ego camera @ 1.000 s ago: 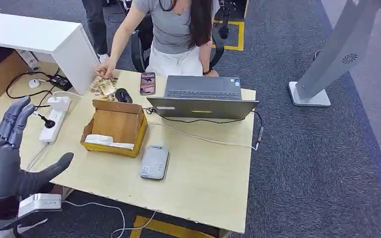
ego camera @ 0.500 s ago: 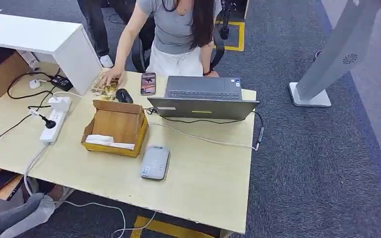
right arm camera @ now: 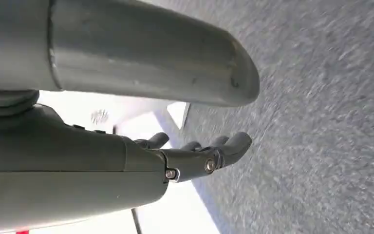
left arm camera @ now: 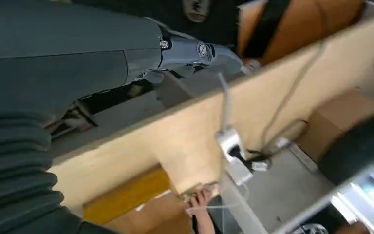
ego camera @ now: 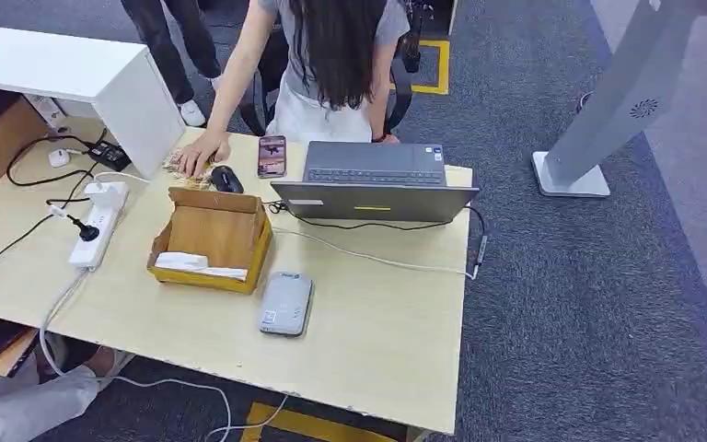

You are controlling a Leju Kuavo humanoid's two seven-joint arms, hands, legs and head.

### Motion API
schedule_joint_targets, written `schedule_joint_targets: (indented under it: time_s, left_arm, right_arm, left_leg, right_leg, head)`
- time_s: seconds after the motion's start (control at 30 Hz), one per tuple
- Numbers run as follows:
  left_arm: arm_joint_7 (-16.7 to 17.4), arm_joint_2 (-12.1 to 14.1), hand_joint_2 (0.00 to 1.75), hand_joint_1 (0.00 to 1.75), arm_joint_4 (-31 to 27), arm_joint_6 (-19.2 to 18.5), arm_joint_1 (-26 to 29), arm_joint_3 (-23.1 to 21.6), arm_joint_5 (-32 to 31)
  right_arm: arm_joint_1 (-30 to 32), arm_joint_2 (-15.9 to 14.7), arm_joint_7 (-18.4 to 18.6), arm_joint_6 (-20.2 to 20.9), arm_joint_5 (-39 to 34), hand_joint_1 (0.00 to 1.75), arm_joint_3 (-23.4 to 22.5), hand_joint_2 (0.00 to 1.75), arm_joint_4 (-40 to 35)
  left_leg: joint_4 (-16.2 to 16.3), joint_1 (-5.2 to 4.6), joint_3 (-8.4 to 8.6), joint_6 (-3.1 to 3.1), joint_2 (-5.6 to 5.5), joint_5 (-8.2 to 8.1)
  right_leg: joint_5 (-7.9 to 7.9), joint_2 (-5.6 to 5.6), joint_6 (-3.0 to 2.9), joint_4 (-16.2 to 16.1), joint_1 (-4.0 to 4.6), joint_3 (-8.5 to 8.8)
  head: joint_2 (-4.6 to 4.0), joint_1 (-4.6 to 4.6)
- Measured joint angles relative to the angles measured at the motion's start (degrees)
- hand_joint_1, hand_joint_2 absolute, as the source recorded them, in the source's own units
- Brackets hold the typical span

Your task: Pass the card to the sensor for recognition and then transmit it.

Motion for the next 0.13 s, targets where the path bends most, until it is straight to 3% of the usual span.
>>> schedule_joint_targets:
  time_s: [0.13]
  left_arm:
    - [-2.58,-0.48,0.00,0.00,0.00,8.35,3.87,-8.93,2.99]
  right_arm:
    - [-1.08,0.00,-2.09,0.11,4.67,0.00,-3.97,0.00,0.00]
  left_leg:
    - [0.00,0.00,0.04,0.00,-0.06,0.00]
  right_leg:
    - [0.00,-0.06,0.00,0.00,0.00,0.07]
  head:
    - [0.00,-0.02]
